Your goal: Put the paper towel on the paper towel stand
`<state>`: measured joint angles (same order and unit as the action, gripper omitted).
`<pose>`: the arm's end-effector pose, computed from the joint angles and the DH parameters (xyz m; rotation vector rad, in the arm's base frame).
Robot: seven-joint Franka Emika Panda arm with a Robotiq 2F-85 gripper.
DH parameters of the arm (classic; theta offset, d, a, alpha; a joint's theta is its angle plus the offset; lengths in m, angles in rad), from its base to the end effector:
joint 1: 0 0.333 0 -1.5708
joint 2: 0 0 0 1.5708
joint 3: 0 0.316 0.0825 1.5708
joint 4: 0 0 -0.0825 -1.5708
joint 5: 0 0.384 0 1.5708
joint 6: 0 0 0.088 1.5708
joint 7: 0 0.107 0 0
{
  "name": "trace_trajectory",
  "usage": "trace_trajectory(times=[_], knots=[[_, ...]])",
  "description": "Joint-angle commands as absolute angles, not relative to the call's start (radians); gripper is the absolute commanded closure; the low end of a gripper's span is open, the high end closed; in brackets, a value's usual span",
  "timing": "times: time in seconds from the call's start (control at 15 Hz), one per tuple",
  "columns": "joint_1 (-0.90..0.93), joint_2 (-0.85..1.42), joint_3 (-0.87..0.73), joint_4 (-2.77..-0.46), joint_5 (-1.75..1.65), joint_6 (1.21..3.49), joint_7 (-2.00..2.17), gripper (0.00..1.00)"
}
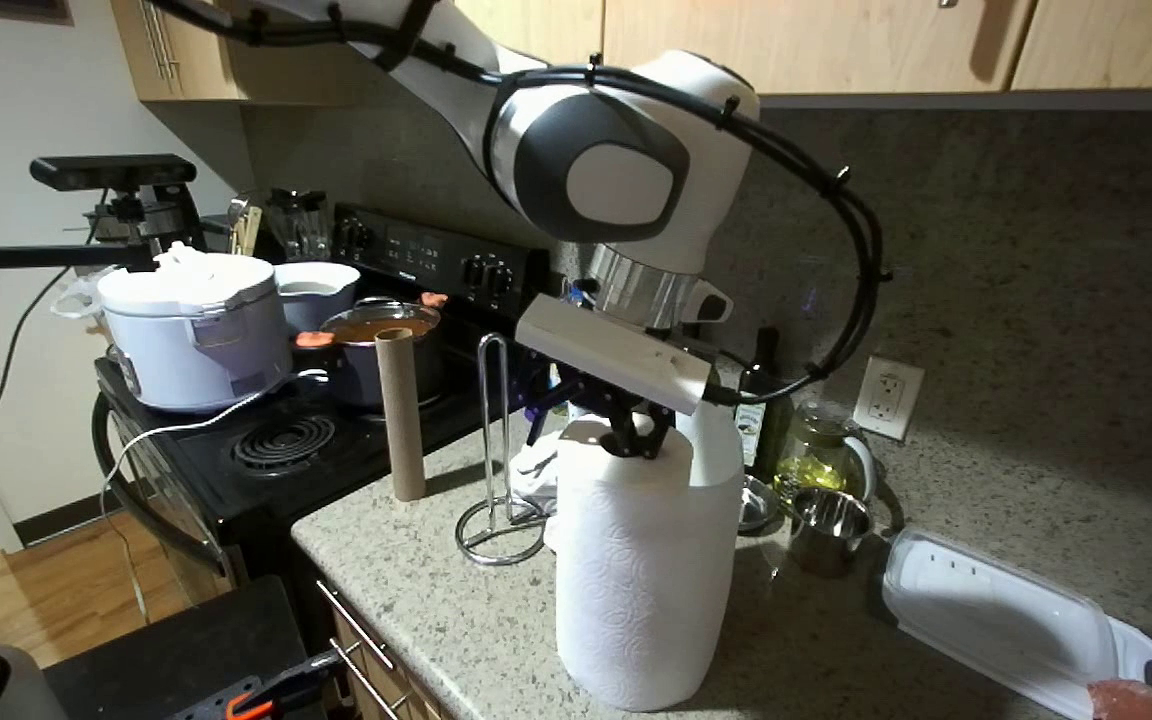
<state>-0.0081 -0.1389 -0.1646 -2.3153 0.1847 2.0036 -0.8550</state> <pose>0.4644 -0.0703 0.3863 -2.7682 -0.8463 0.0914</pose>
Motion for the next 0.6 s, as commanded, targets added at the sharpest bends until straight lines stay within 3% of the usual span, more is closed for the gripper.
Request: trace_trajectory(times=[0.0,0.13,0.2,0.53], knots=[[-0.03,-0.12,-0.146,-2.292,0.168,2.014,-0.818,0.4],[-0.035,-0.12,-0.146,-2.284,0.165,2.013,-0.812,0.43],[-0.036,-0.122,-0.146,-2.282,0.164,2.014,-0.808,0.51],[-0.036,-0.134,-0.144,-2.273,0.164,2.008,-0.786,0.51]])
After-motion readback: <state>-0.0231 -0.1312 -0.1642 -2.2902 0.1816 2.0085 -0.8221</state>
